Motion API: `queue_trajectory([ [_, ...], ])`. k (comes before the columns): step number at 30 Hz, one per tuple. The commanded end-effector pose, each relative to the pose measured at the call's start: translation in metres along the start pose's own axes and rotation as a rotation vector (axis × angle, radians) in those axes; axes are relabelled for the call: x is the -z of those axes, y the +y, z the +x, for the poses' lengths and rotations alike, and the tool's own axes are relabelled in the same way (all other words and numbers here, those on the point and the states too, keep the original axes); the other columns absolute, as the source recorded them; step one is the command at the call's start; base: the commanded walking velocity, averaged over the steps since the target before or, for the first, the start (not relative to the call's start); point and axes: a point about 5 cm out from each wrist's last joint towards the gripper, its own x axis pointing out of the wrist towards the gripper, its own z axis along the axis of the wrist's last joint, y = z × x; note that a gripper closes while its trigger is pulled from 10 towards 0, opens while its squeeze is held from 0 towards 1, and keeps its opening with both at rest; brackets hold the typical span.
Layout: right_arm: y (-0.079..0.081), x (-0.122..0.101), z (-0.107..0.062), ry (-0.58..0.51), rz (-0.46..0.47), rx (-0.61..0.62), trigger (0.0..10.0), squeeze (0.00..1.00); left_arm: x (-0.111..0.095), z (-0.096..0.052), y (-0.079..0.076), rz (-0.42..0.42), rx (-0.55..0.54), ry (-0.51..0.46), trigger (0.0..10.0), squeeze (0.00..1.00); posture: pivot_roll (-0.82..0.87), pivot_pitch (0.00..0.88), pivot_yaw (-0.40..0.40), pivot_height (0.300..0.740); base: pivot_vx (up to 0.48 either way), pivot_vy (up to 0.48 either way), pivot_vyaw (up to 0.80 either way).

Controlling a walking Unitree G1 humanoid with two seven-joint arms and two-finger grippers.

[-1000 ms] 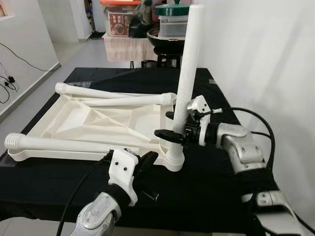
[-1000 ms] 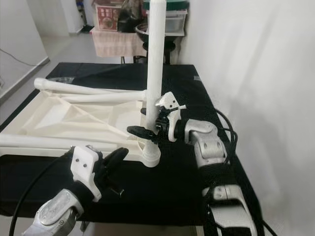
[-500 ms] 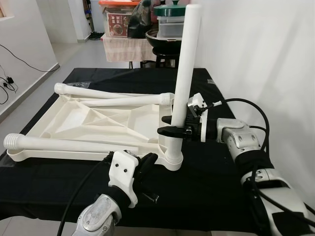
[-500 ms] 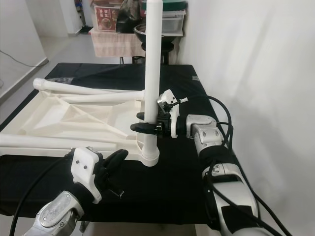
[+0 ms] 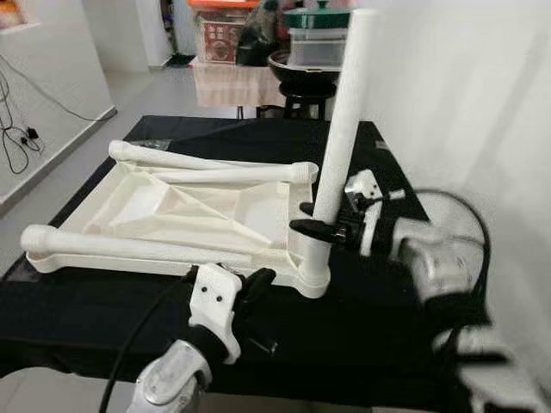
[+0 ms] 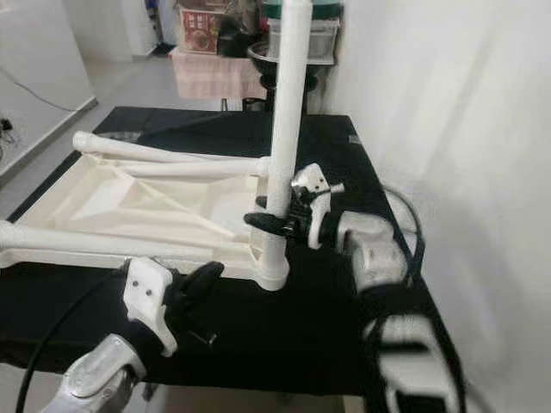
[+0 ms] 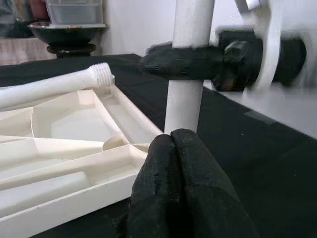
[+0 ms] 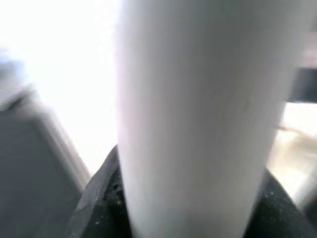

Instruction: Building children table

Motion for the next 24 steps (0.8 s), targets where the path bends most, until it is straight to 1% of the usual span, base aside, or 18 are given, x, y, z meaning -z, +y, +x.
queue_trajectory([
  [1,0.007,0.032,-0.011,0.111,0.157,0.245,0.0,0.00,-0.002,-0.001,0.000,0.002,0.006,-0.001,10.0,0.00,-0.05,0.000,-0.039,0.740,0.000,0.000,0.00],
  [2,0.025,0.045,-0.020,0.111,0.139,0.336,0.0,0.00,-0.002,-0.002,0.000,0.001,0.008,-0.001,10.0,0.00,-0.05,0.000,-0.029,0.740,0.000,0.000,0.00],
  [3,0.041,0.044,-0.019,0.108,0.024,0.304,0.0,0.00,-0.002,-0.002,0.001,0.000,0.013,0.001,10.0,0.00,-0.07,0.000,-0.017,0.740,0.000,0.000,0.00],
  [4,0.051,0.041,-0.015,0.102,-0.085,0.221,0.0,0.00,-0.002,-0.002,0.001,-0.001,0.016,0.002,10.0,0.00,-0.07,0.000,-0.015,0.740,0.000,0.000,0.00],
  [5,0.051,0.043,-0.012,0.115,-0.096,0.205,0.0,0.00,-0.002,-0.001,0.000,-0.003,0.021,0.003,10.0,0.00,-0.06,0.000,-0.021,0.740,0.000,0.000,0.00],
  [7,0.047,0.044,-0.010,0.128,-0.077,0.213,0.0,0.00,-0.002,-0.001,0.000,-0.005,0.024,0.003,10.0,0.00,-0.06,0.000,-0.021,0.740,0.000,0.000,0.00],
  [8,0.044,0.046,-0.010,0.145,-0.049,0.224,0.0,0.00,-0.002,0.000,-0.001,-0.005,0.028,0.002,10.0,0.00,-0.06,0.000,-0.028,0.740,0.000,0.000,0.00],
  [10,0.046,0.045,-0.010,0.152,-0.056,0.211,0.0,0.00,-0.002,-0.001,-0.002,-0.005,0.028,0.002,10.0,0.00,-0.06,0.000,-0.028,0.740,0.000,0.000,0.00],
  [11,0.047,0.045,-0.009,0.164,-0.056,0.203,10.0,0.00,-0.002,-0.001,-0.002,-0.003,0.025,0.000,10.0,0.00,-0.06,0.000,-0.028,0.740,0.000,0.000,0.00],
  [12,0.047,0.045,-0.009,0.169,-0.051,0.205,10.0,0.00,-0.002,-0.001,-0.002,-0.002,0.022,0.000,10.0,0.00,-0.06,0.000,-0.028,0.740,0.000,0.000,0.00],
  [13,0.049,0.041,-0.009,0.166,-0.035,0.195,10.0,0.24,-0.002,-0.001,-0.002,-0.001,0.021,-0.001,10.0,0.00,-0.06,0.000,-0.028,0.740,0.000,0.000,0.00],
  [16,0.054,0.034,-0.011,0.162,-0.012,0.196,10.0,0.24,-0.003,0.000,-0.002,0.001,0.020,-0.002,10.0,0.00,-0.05,0.000,-0.030,0.740,0.000,0.000,0.00],
  [17,0.055,0.026,-0.008,0.138,0.006,0.130,10.0,1.00,-0.003,0.000,-0.002,0.000,0.020,-0.003,10.0,0.00,-0.05,0.000,-0.031,0.740,0.000,0.000,0.00],
  [19,0.052,0.010,-0.001,0.085,0.008,-0.031,10.0,1.00,-0.002,0.000,-0.002,-0.002,0.019,-0.003,10.0,0.00,-0.05,0.000,-0.032,0.740,0.000,0.000,0.00],
  [20,0.050,0.002,0.000,0.059,-0.012,-0.109,10.0,1.00,-0.002,0.001,-0.002,-0.002,0.019,-0.004,10.0,0.00,-0.05,0.000,-0.034,0.740,0.000,0.000,0.00],
  [22,0.040,-0.011,0.000,0.041,-0.053,-0.239,10.0,1.00,-0.002,0.002,-0.002,-0.002,0.019,-0.004,10.0,0.00,-0.04,0.000,-0.037,0.740,0.000,0.000,0.00],
  [23,0.031,-0.016,0.000,0.047,-0.073,-0.298,10.0,0.45,-0.002,0.002,-0.001,-0.001,0.018,-0.005,10.0,0.00,-0.04,0.000,-0.038,0.740,0.000,0.000,0.00],
  [24,0.026,-0.020,0.000,0.052,-0.083,-0.332,10.0,0.45,-0.002,0.002,-0.001,-0.001,0.018,-0.005,10.0,0.00,-0.04,0.000,-0.038,0.740,0.000,0.000,0.00],
])
